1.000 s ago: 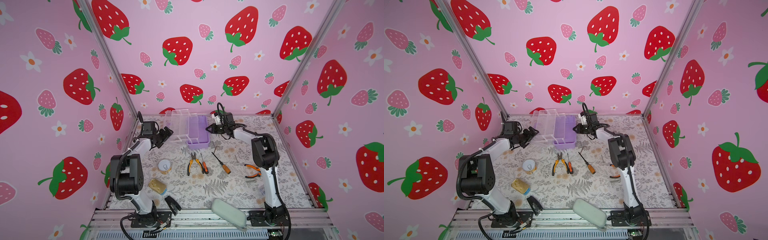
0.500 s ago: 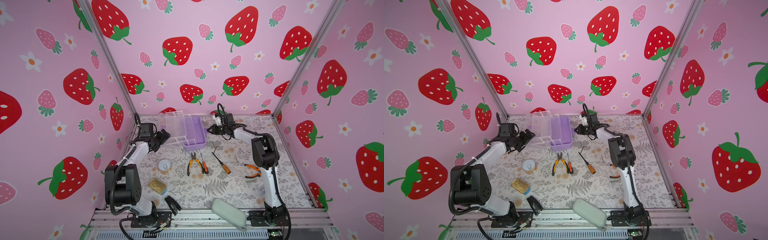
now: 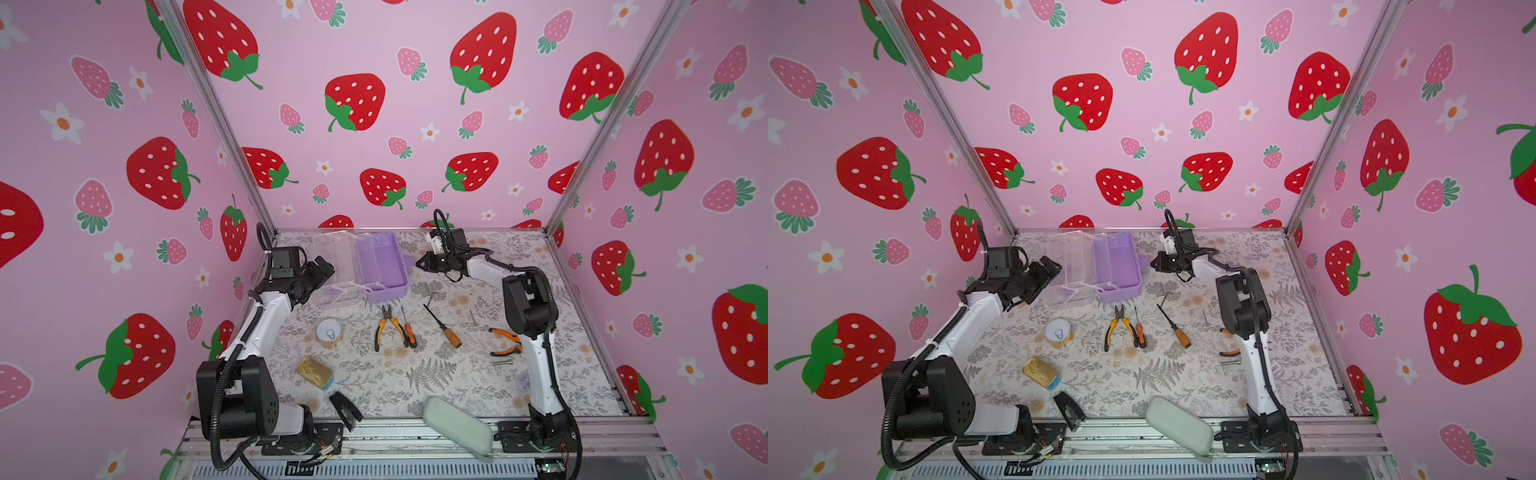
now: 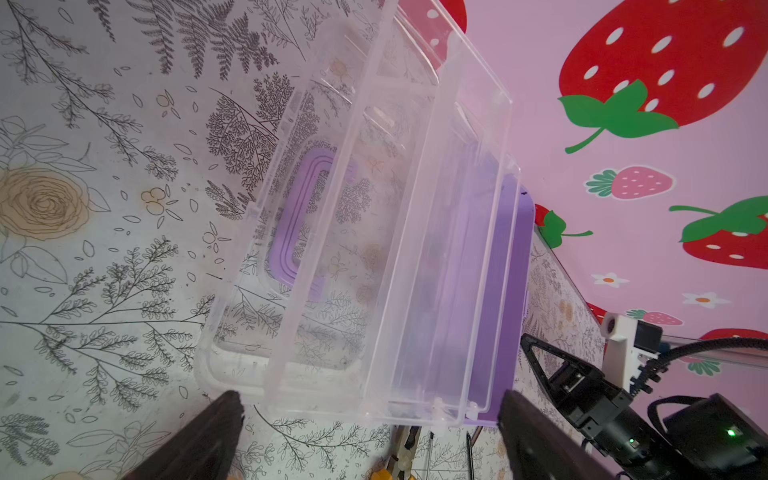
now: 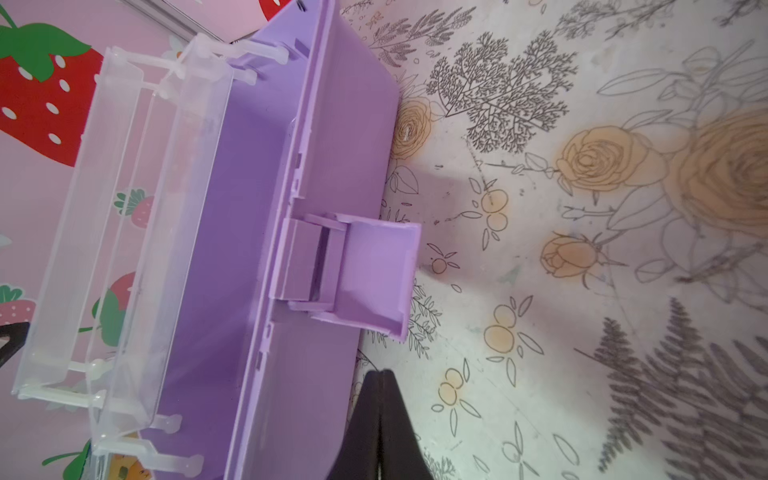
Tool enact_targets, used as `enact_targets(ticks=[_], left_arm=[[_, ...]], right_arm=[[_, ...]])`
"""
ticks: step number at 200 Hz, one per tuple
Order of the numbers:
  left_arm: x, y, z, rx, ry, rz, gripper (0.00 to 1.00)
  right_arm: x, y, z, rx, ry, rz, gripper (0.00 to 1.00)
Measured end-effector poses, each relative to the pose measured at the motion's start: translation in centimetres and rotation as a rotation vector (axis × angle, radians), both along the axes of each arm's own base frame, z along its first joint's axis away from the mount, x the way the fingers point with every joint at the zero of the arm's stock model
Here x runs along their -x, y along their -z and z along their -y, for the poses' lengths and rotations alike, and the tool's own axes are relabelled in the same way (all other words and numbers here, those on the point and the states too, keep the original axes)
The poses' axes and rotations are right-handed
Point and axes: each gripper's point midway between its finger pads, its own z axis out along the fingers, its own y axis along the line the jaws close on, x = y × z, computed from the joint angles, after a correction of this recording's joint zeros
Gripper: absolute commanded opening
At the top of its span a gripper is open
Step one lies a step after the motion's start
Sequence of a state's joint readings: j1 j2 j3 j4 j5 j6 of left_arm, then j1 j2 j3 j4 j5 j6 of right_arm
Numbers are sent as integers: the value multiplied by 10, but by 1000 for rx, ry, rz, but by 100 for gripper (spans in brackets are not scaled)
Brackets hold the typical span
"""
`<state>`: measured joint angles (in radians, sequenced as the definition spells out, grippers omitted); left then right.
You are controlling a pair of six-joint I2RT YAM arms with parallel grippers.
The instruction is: Pack the tool kit
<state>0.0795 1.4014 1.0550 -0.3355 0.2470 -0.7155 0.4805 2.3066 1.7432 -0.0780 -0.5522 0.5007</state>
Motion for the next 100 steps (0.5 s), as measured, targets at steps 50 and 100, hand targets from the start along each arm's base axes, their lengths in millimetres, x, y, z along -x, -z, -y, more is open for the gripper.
enact_targets(ticks=[50,100], left_arm=[[7,-24,6,-6,20,59,99],[28,-13,62,-106,185,6,94]], right_arm=[[18,-44,-5,0,-10,65,10],[67,-78,-17,129,-45,216,33]])
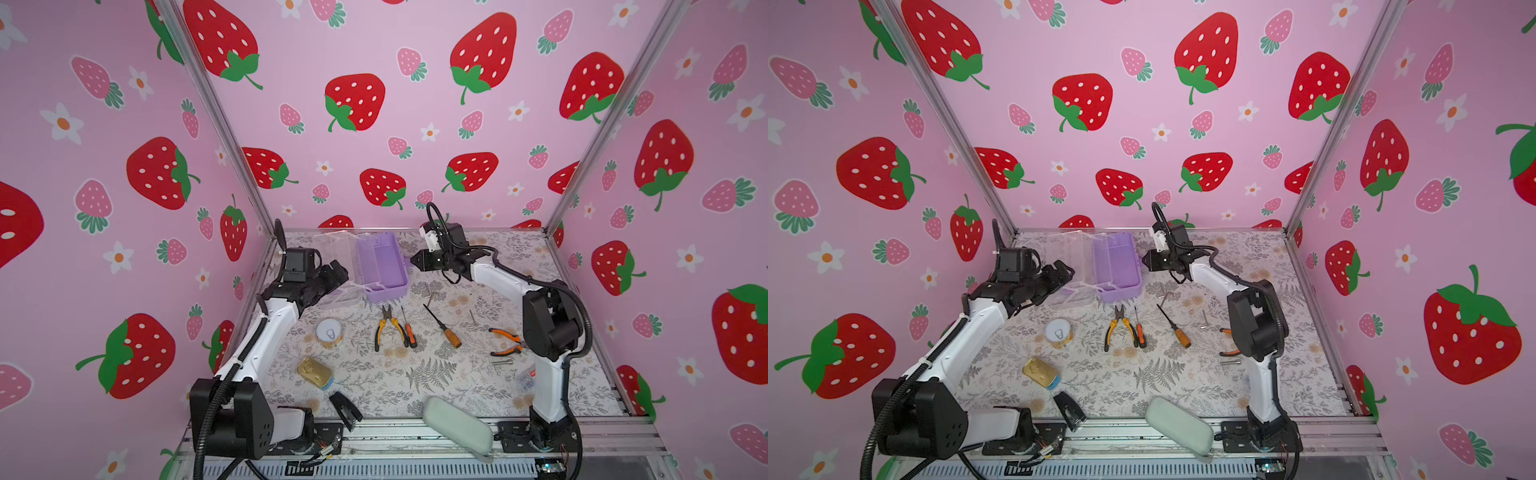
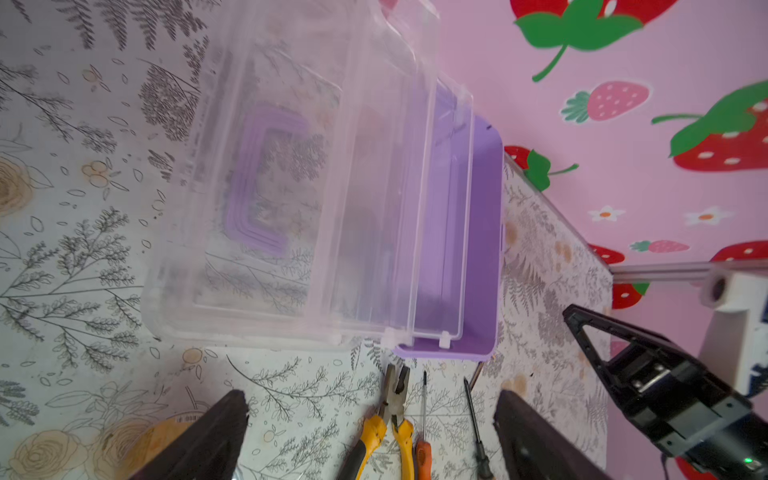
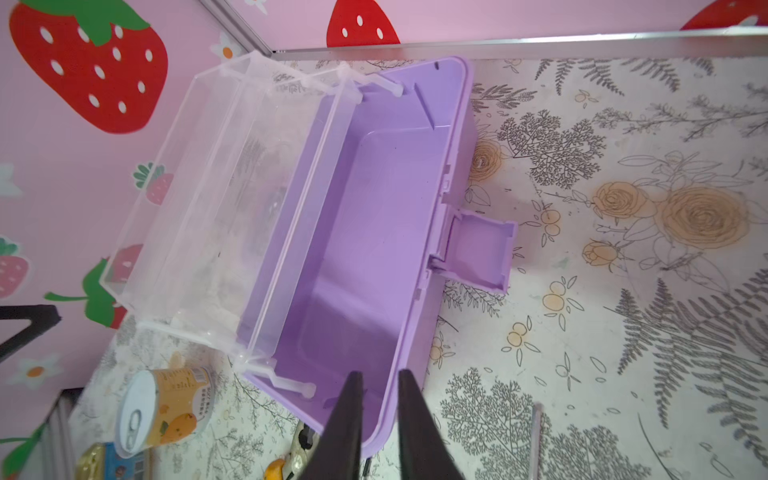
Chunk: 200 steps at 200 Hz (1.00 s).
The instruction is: Pack the tool kit
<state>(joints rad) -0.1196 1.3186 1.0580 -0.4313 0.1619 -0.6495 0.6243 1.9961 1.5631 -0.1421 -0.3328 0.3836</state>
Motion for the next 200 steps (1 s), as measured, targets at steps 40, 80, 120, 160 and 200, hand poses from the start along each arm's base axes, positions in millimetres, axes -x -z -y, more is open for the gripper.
enact_targets(ticks=[40,80,120,160,200], left_arm=[[24,7,52,-124,154,-13,92],[38,3,75,-191,219,21,90],[49,18,83,-210,245,1,90],[63,35,94,-222,286,-32,89],[69,39,102,-216,304,-36,89]], right_arm=[[69,47,-3,220,-58,7,45],[134,110,32,350,-67,-110,51],[154,120,30,349,-47,-123,55],[165,116,13,336,-54,-90,55],[162,115,14,341,-23,-84,50]])
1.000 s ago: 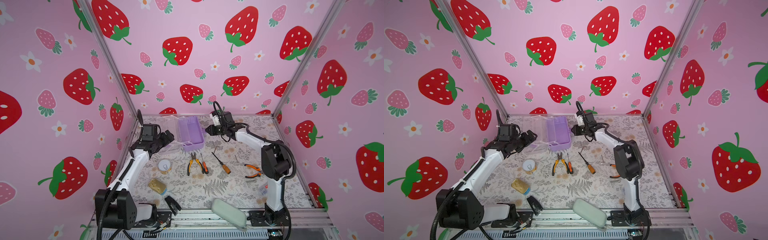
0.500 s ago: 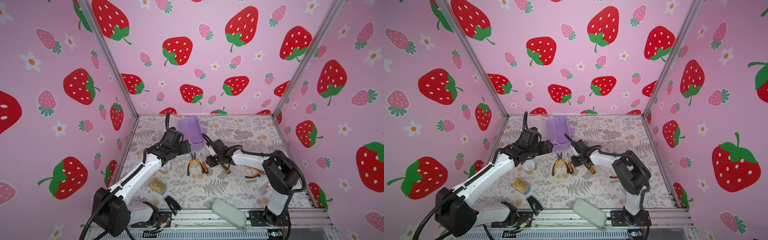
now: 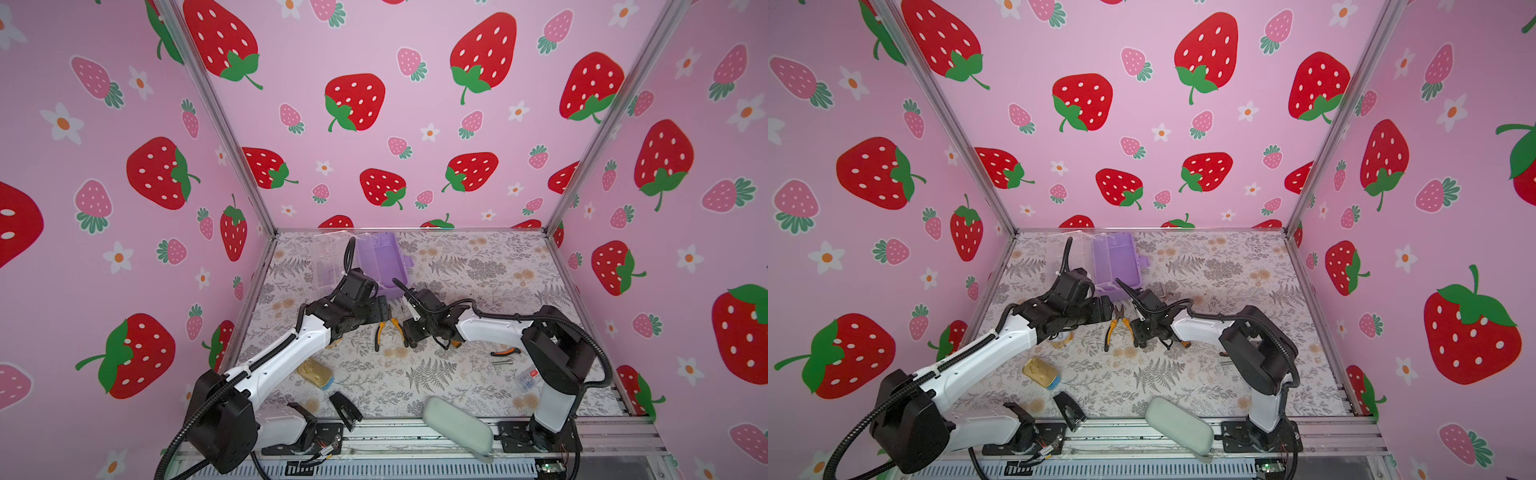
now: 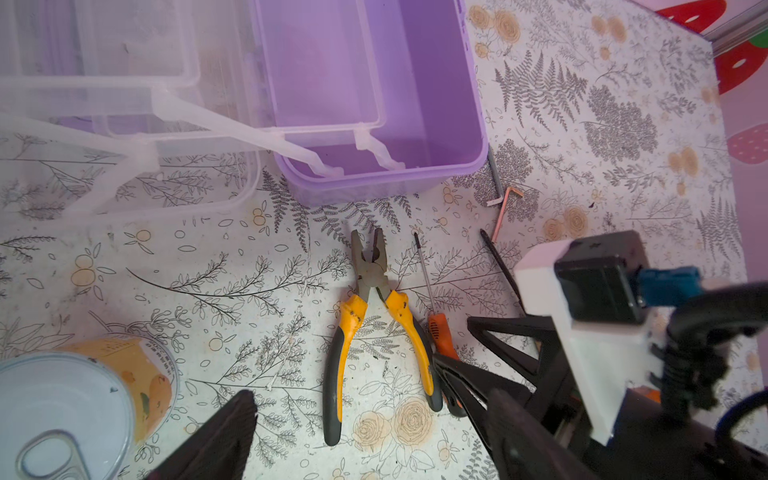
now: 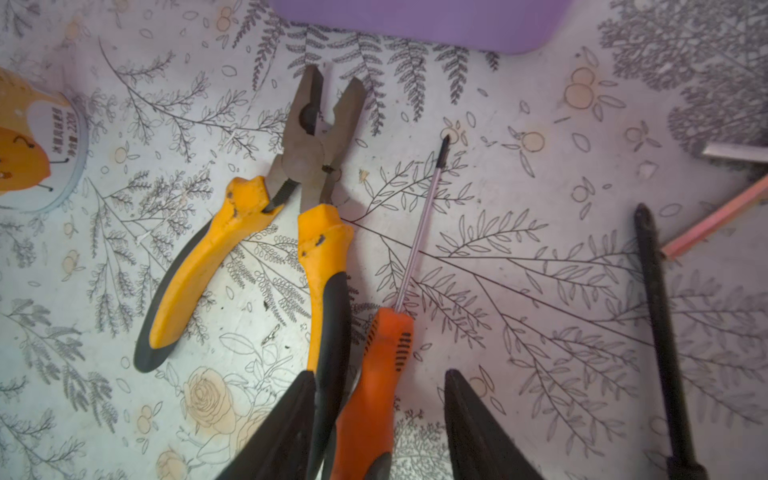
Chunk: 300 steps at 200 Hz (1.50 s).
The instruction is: Pack the tool kit
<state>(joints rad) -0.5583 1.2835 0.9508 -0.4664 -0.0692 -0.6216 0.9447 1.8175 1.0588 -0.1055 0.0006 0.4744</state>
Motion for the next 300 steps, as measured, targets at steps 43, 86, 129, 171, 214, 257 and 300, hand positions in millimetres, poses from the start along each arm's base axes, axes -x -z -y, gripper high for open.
enact_targets(ticks=[43,86,129,171,214,257,300], left_arm=[[6,9,6,1,10,-16,89],[6,13,6,1,2,-29,89],[6,13,5,-2,-1,-29,89],[5,13,3,-13,-10,-21,89],[4,8,1,-17,-16,-3,89],[5,-16,-3,14,-25,65,89],[5,-18,-5,11,-33,75,89]], right_arm=[[-3,10,5,42,35,4,43],[-12,14,8,79,73,27,29],[-16,16,12,115,90,40,11],[-15,13,17,134,84,44,1],[-18,-28,29,34,83,55,0],[-37,-68,36,-102,107,63,0],[-54,-88,30,-228,92,22,0]])
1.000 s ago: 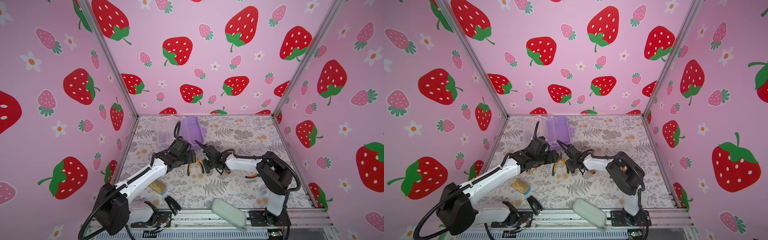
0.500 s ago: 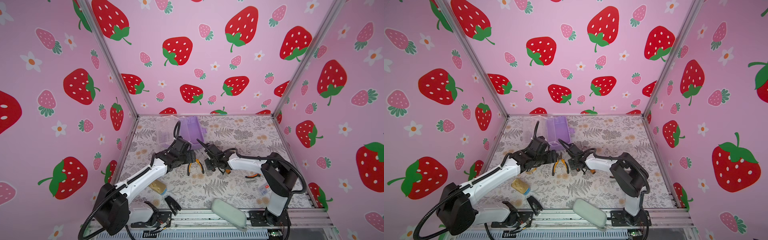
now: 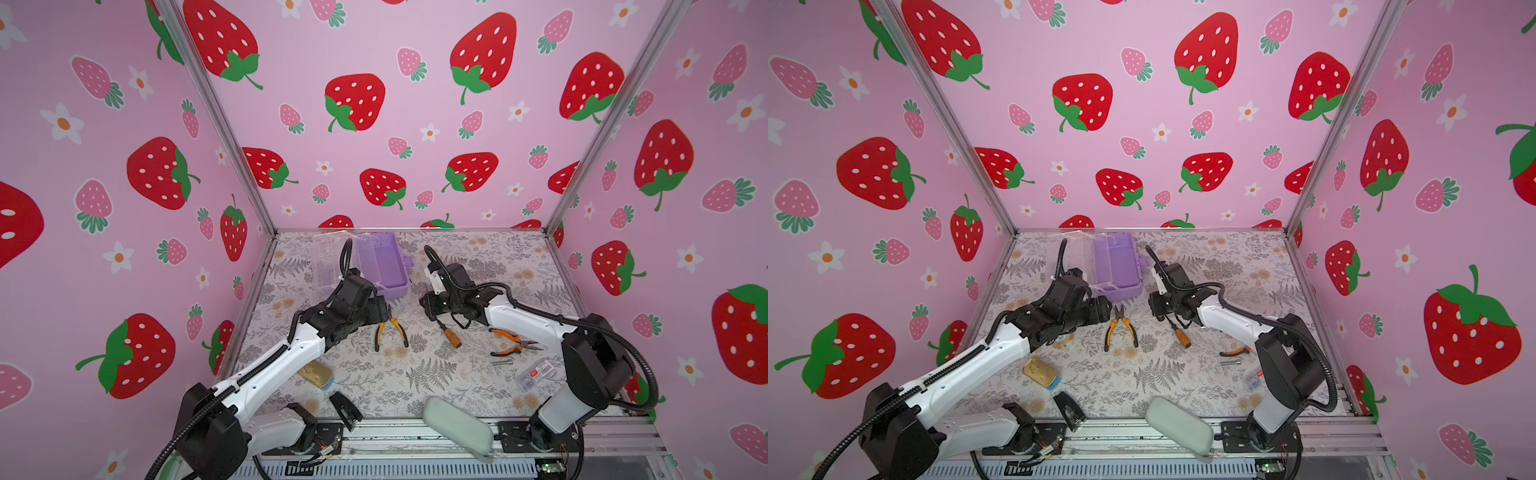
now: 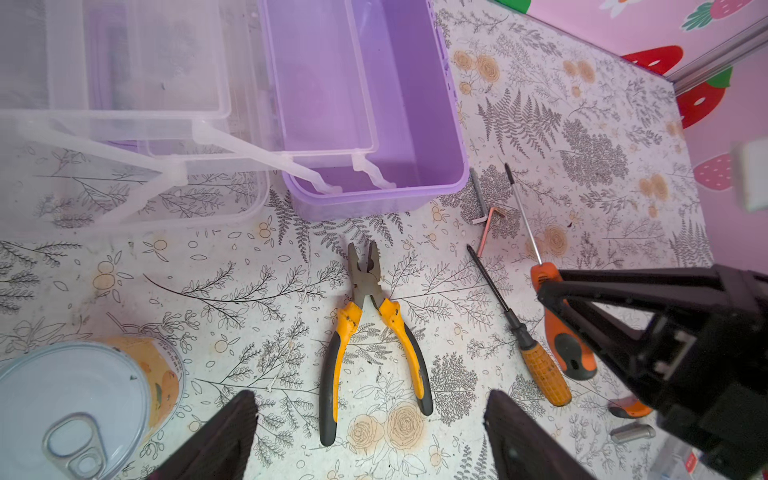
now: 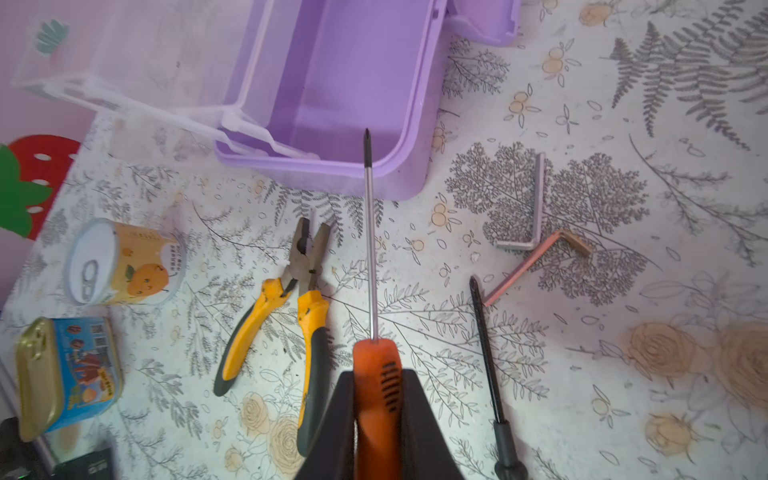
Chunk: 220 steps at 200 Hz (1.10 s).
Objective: Pack the tool kit
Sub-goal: 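Grasp the orange-handled screwdriver with the right gripper and lift it, then carry the screwdriver into the clear tray and open the right gripper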
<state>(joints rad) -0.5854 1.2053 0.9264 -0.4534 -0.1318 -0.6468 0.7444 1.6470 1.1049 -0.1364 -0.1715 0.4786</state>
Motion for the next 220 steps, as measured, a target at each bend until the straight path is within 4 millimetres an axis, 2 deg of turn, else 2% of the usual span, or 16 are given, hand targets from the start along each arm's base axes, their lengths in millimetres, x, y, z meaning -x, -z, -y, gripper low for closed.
enact_targets(ticks=[39,60,88,135,167,196,220], left_arm=[[1,2,-2,-7,-6,0,89],[4,5,-6,-19,-10,-9,89],[7,8,-7,-23,-12,-20,89],[18,32,-17,-64,-28,-73,89],[24,33,-30,-100,-60,-82,89],[27,17,-49,-99,-125,-37,91],[29,7,-76,-89,-219,-13,93]], right_arm=[[-31,-34,-26,-118,-20,32,0],[-45,-43,-41,-152,-33,42,0],[-67,-43,-65,-179,-48,49,0],[-101,-21,-102,-212,-59,15,0],[-112,-21,-122,-251,-73,0,0],[-116,-40,-141,-301,-90,21,0],[-112,-52,-161,-339,-116,28,0]])
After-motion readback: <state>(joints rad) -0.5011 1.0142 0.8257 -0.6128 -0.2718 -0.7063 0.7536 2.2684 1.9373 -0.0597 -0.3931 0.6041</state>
